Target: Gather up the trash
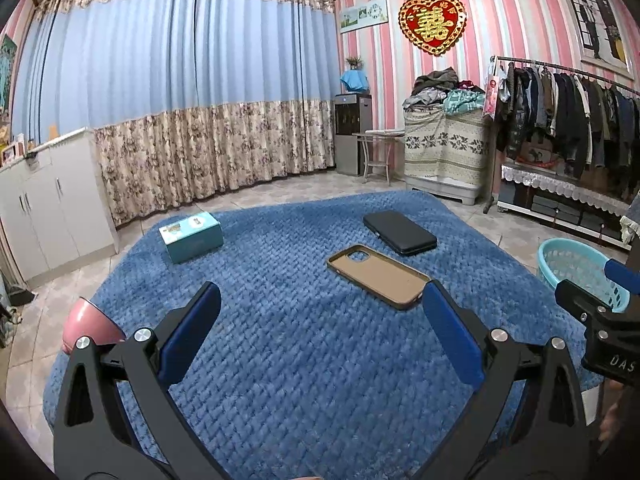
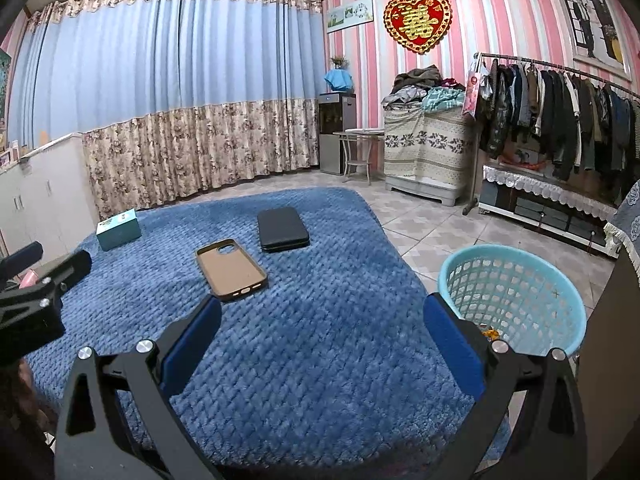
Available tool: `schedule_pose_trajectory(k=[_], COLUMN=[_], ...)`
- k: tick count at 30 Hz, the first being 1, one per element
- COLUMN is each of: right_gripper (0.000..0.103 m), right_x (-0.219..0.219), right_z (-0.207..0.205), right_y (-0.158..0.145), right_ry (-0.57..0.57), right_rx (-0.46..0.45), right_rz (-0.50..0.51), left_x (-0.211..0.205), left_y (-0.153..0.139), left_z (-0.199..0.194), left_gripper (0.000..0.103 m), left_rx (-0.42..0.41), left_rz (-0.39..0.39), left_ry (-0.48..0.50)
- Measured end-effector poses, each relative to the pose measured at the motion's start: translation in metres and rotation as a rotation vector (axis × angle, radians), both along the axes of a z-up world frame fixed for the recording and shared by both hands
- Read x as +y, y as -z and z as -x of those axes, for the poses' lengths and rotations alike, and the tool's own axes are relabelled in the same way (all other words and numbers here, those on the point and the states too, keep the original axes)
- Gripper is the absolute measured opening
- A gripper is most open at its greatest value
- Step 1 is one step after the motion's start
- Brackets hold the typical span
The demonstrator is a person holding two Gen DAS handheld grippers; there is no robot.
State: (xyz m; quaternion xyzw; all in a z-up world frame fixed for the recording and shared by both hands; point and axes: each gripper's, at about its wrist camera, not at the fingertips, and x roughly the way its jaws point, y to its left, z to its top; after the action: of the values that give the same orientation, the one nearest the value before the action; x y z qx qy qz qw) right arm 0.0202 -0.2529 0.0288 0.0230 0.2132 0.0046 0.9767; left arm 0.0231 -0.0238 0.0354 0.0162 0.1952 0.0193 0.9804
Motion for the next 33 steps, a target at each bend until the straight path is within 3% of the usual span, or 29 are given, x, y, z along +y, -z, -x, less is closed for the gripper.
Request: schedule_pose_trajectory(k=[33], right_gripper=[0.099], right_x=[0.000], right_z=[-0.006], right_y=[0.003], right_ry=[0.073], right_rx=[0.021], right_rz=[0.006], left_x=[-0.009], left_y=[0.002], left_z=[-0.010], left_gripper=[0.098], left_rx=[0.029], left_rz=[0.022], left_ry=[0.062])
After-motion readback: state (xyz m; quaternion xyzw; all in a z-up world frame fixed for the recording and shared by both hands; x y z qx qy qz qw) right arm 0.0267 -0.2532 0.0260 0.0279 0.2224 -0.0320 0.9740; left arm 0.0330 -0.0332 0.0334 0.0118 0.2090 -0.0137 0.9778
